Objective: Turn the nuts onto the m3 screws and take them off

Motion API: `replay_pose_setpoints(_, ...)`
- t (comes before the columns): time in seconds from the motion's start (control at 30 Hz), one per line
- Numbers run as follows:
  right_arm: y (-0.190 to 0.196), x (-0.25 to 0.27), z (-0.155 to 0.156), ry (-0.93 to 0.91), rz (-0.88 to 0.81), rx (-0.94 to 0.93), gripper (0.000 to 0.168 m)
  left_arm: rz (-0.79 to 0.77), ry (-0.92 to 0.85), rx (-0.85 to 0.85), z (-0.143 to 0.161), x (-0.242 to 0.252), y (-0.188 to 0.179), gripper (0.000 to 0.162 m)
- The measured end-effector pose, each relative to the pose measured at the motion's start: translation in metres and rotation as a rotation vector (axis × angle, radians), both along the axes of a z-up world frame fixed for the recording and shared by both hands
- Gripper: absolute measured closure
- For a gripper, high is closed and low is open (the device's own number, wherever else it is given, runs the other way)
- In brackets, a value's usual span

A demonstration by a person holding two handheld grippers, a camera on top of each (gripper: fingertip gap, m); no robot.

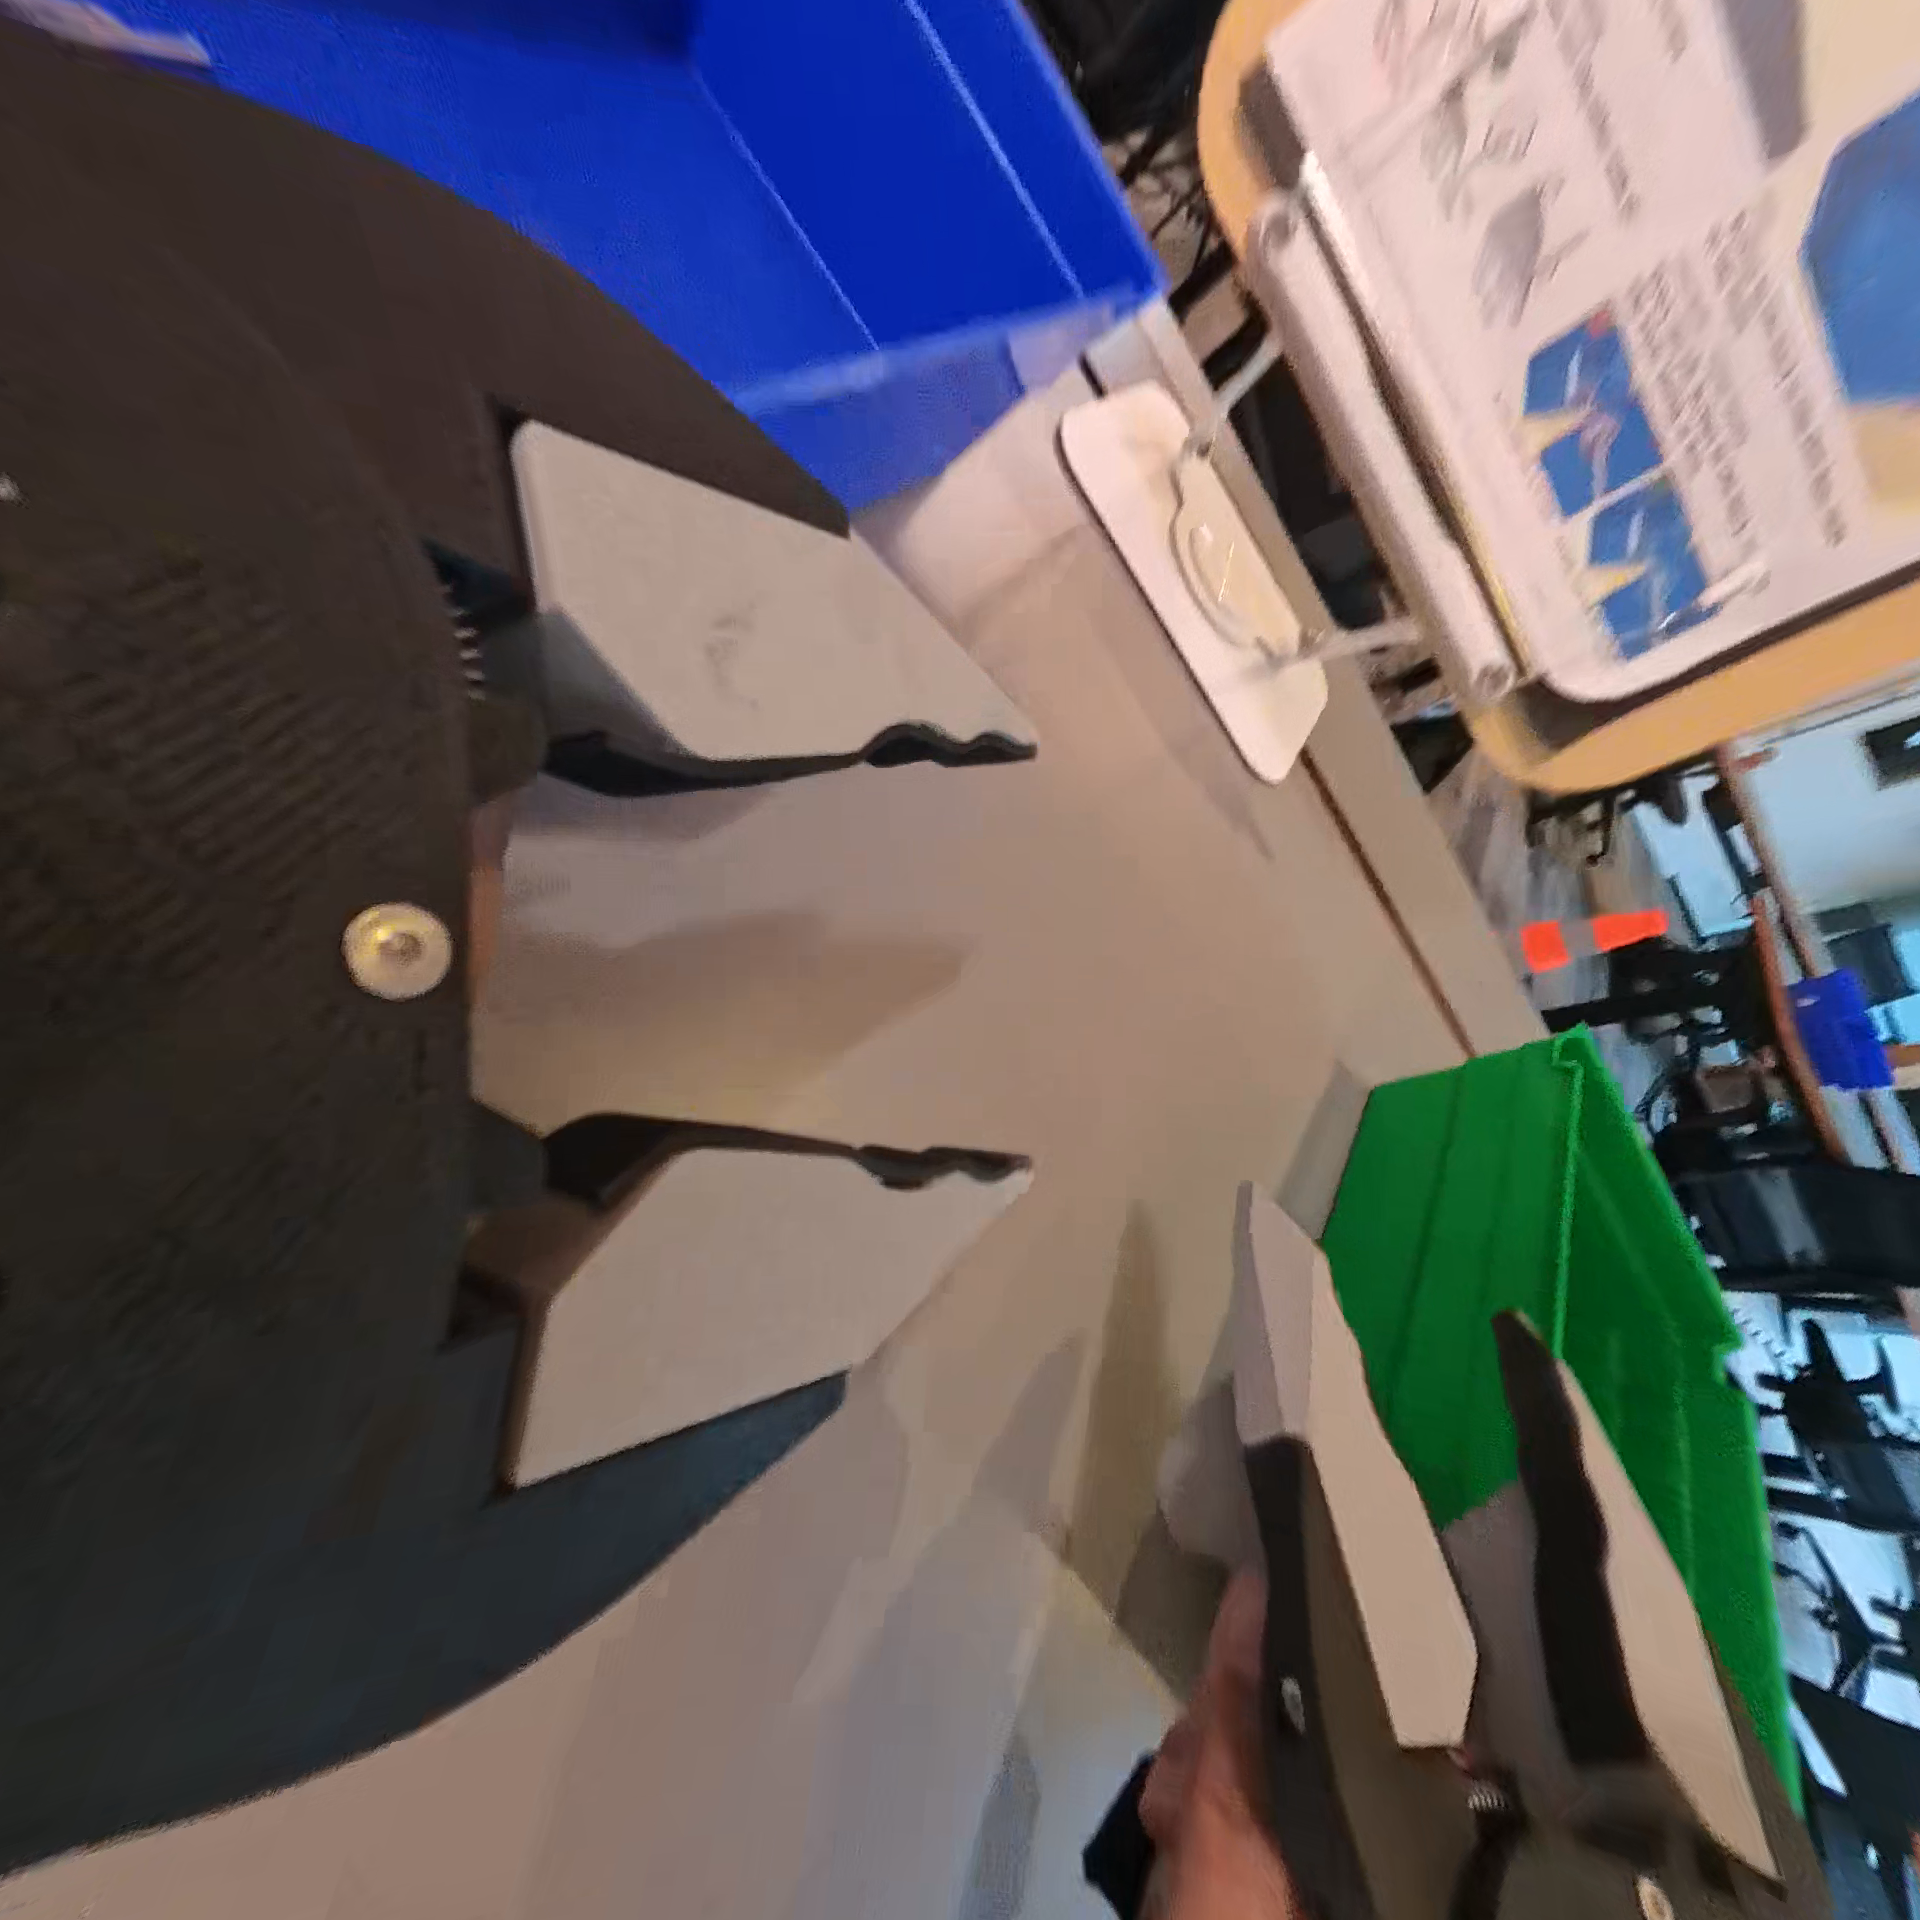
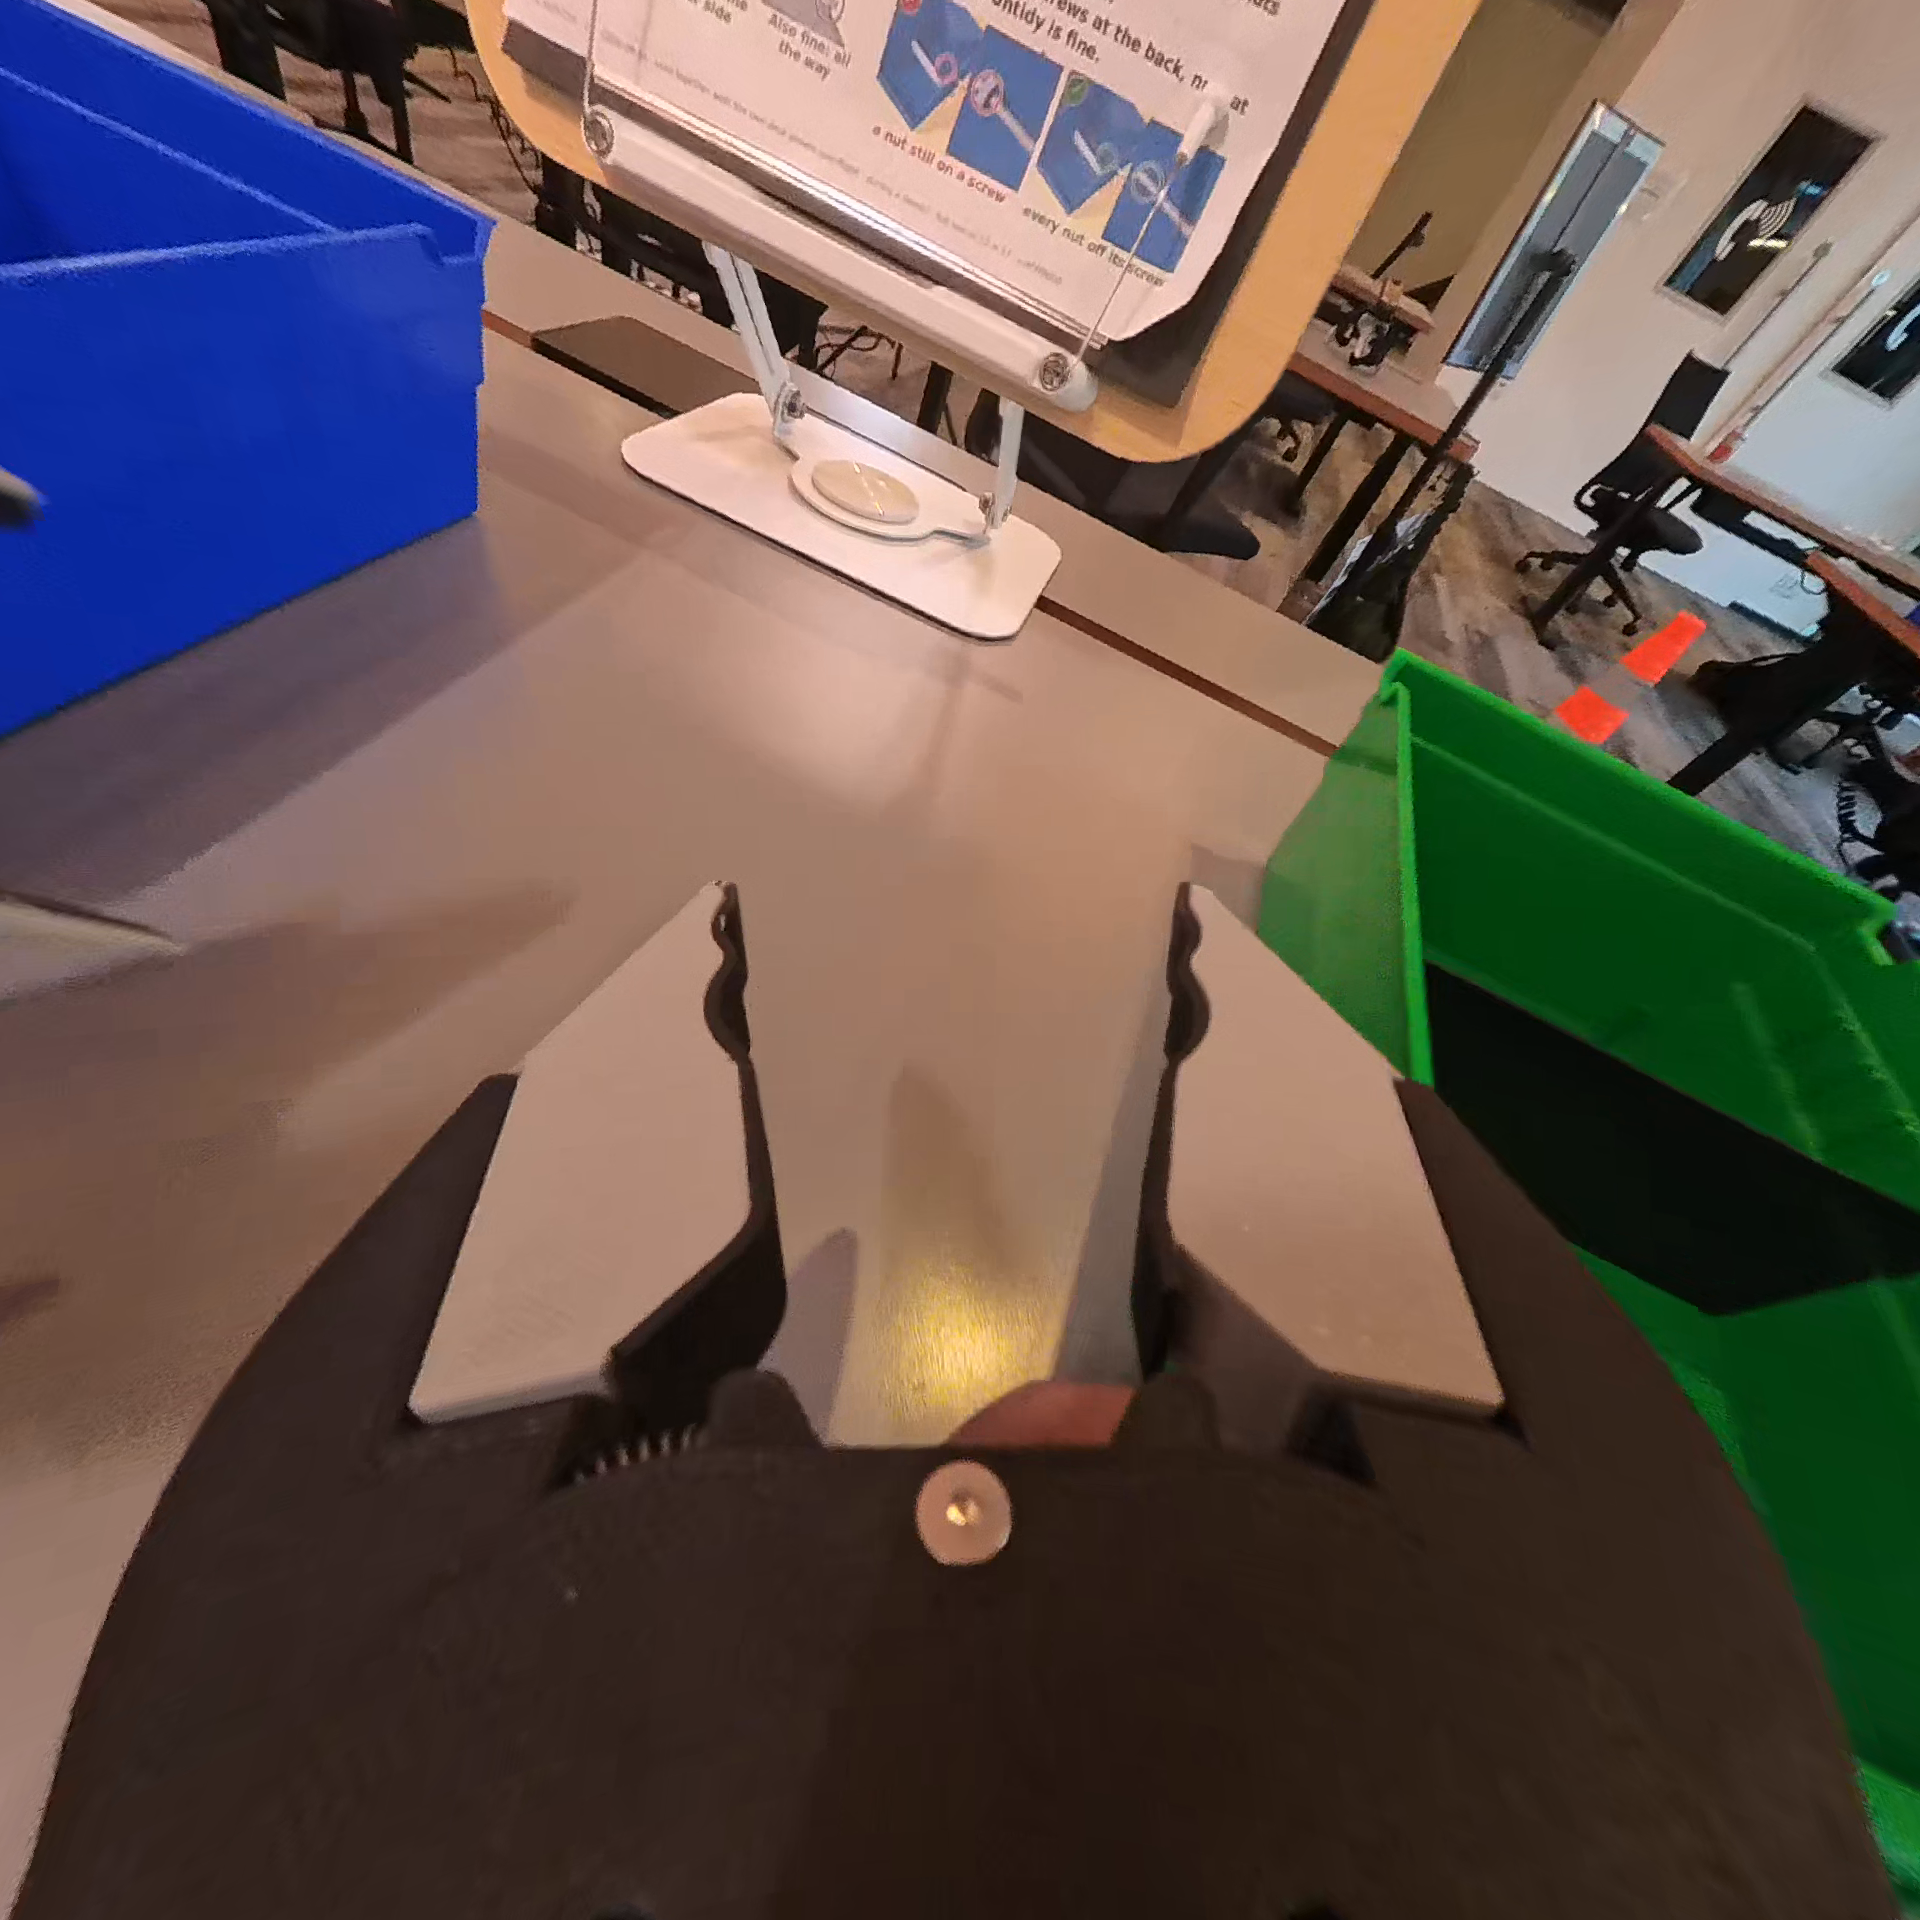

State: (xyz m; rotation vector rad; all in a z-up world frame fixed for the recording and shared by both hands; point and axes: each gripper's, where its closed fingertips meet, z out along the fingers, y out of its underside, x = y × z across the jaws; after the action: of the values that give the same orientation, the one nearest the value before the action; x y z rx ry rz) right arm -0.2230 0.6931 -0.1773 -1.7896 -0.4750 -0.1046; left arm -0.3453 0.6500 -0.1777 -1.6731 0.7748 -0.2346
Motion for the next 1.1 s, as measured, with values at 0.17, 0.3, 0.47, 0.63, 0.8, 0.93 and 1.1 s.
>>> replay_pose_setpoints(0.17,0.03,-0.017,-0.012,0.011,0.054,0.036,0.085,0.041,0.058,0.038,-0.015,0.032,0.046,0.088)
replay_pose_setpoints(0.3,0.039,-0.042,-0.032,0.073,0.243,-0.047,0.117,0.079,0.127,0.06,-0.033,0.04,0.074,0.093)
replay_pose_setpoints(0.47,0.043,-0.017,-0.022,0.099,0.174,0.018,0.079,0.107,0.108,0.138,-0.022,0.03,0.074,0.1)
replay_pose_setpoints(0.63,0.028,-0.015,-0.02,0.047,0.174,0.062,0.09,0.15,0.099,0.114,-0.024,0.01,0.072,0.1)
replay_pose_setpoints(0.8,0.024,-0.022,-0.024,0.016,0.197,0.049,0.095,0.152,0.12,0.104,-0.027,0.008,0.072,0.102)
replay_pose_setpoints(0.93,0.026,-0.028,-0.027,0.021,0.228,0.023,0.099,0.142,0.151,0.111,-0.03,0.008,0.075,0.103)
replay_pose_setpoints(1.1,0.03,-0.035,-0.032,0.056,0.258,-0.03,0.102,0.165,0.153,0.078,-0.034,0.0,0.083,0.103)
